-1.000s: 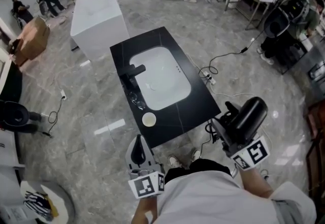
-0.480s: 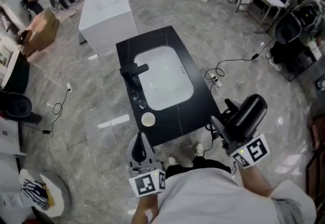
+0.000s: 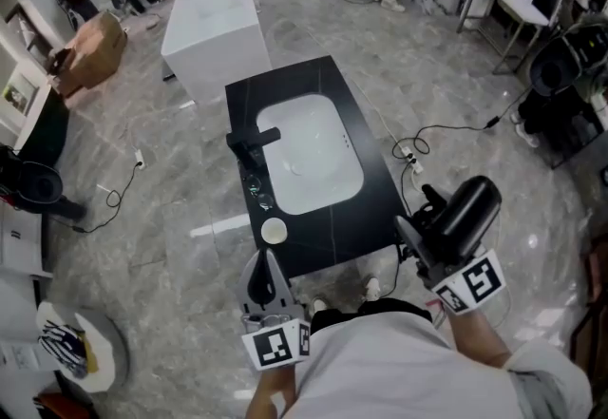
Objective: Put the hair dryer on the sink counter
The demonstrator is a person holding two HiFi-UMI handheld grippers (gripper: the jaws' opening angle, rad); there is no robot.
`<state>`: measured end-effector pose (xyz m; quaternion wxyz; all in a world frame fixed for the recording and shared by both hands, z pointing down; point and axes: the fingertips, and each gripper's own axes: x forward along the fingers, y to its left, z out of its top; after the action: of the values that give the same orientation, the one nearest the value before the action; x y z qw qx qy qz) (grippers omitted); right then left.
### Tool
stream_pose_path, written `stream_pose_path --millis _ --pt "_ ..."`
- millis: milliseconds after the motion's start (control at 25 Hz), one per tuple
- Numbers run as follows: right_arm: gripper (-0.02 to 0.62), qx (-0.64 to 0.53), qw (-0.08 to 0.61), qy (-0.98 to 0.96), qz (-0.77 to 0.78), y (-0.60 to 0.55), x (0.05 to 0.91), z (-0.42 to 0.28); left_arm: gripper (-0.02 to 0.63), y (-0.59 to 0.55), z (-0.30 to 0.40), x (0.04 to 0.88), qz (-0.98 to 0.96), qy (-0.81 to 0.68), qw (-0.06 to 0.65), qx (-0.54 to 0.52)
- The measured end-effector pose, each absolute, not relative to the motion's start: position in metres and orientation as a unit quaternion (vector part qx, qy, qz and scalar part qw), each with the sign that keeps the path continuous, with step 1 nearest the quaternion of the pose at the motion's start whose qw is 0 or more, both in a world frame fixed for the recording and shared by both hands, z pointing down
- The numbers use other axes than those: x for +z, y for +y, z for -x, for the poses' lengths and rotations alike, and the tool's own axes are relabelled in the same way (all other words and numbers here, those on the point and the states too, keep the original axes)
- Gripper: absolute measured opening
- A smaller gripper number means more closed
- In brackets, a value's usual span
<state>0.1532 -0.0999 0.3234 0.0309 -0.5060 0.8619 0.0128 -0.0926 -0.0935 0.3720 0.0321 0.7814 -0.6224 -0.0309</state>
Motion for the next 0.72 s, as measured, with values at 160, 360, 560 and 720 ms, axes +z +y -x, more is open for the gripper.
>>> stream_pose_path --millis 160,360,560,720 --pt "0.268 0.004 0.038 0.868 0.494 -0.105 0.324 -0.155 0.002 -0.093 0.092 0.371 -0.774 -0.632 0.029 -0.026" --pt "0.268 0.001 0.040 0.874 0.484 -0.109 0.326 -0.154 0.002 -0.094 0.092 0.370 -0.768 -0.640 0.028 -0.025" --pt "0.267 -0.001 0.039 0.878 0.477 -0.111 0.327 -0.154 0.003 -0.094 0.089 0.371 -0.765 -0.643 0.028 -0.026" --pt "0.267 -0.010 0.033 0.881 0.472 -0.113 0.331 -0.154 0.002 -0.094 0.088 0.373 -0.763 -0.645 0.032 -0.025"
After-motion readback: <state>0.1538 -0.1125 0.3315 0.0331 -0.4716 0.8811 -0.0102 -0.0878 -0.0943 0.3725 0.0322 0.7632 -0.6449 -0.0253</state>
